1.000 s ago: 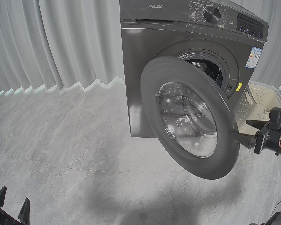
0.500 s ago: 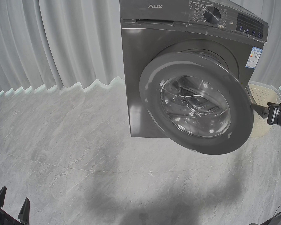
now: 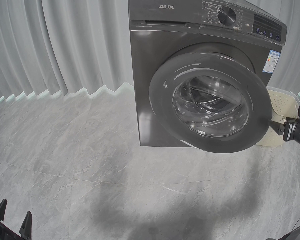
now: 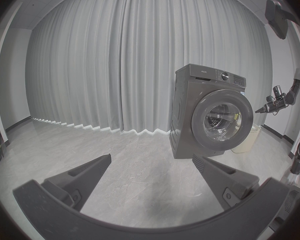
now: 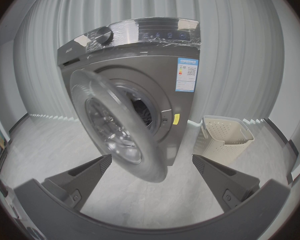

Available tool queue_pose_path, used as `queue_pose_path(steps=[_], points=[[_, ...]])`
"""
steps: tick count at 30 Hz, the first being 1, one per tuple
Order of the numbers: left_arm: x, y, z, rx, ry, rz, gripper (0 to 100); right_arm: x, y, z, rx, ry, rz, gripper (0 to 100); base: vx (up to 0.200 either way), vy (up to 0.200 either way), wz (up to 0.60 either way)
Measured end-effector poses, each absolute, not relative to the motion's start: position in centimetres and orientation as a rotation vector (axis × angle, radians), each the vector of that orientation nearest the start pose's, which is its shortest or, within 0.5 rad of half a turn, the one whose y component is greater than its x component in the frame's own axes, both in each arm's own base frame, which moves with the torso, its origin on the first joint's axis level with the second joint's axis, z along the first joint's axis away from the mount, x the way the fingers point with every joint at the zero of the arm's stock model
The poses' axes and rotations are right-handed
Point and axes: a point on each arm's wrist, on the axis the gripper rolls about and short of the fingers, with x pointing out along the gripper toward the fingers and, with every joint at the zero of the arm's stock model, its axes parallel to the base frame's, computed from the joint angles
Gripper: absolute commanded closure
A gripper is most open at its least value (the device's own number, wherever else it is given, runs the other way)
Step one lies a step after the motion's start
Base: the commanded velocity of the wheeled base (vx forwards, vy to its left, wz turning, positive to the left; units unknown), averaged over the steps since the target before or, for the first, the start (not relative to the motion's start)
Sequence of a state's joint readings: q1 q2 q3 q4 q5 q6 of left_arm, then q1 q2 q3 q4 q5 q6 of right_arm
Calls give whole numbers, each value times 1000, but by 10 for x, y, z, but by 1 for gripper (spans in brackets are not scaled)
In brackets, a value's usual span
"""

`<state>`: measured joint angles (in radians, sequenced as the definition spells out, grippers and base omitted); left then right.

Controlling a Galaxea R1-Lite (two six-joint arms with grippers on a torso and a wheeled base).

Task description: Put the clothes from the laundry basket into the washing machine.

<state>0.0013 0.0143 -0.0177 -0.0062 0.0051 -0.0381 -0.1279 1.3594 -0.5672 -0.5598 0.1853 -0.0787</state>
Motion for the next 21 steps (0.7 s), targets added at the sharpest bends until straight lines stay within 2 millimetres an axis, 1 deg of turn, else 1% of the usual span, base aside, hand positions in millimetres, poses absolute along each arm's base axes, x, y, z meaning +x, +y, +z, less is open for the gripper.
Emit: queue_pose_path(steps=[7, 10, 13, 15, 21], points=[[-23, 0, 81, -38, -9, 6, 0, 176, -3, 183, -80, 374, 180, 0, 0, -200, 0], [-23, 0, 81, -38, -9, 6, 0, 162, 8, 183, -92, 391, 253, 0, 0, -200, 0], [-23, 0, 81, -38, -9, 7, 0, 152, 17, 184, -81, 382, 314, 0, 0, -200, 0], [-23, 0, 81, -38, -8, 7, 0, 148, 22, 186, -42, 378, 343, 0, 0, -200, 0], [-23, 0, 81, -38, -8, 7, 0, 139, 41, 187, 146, 413, 460, 0, 0, -200, 0]])
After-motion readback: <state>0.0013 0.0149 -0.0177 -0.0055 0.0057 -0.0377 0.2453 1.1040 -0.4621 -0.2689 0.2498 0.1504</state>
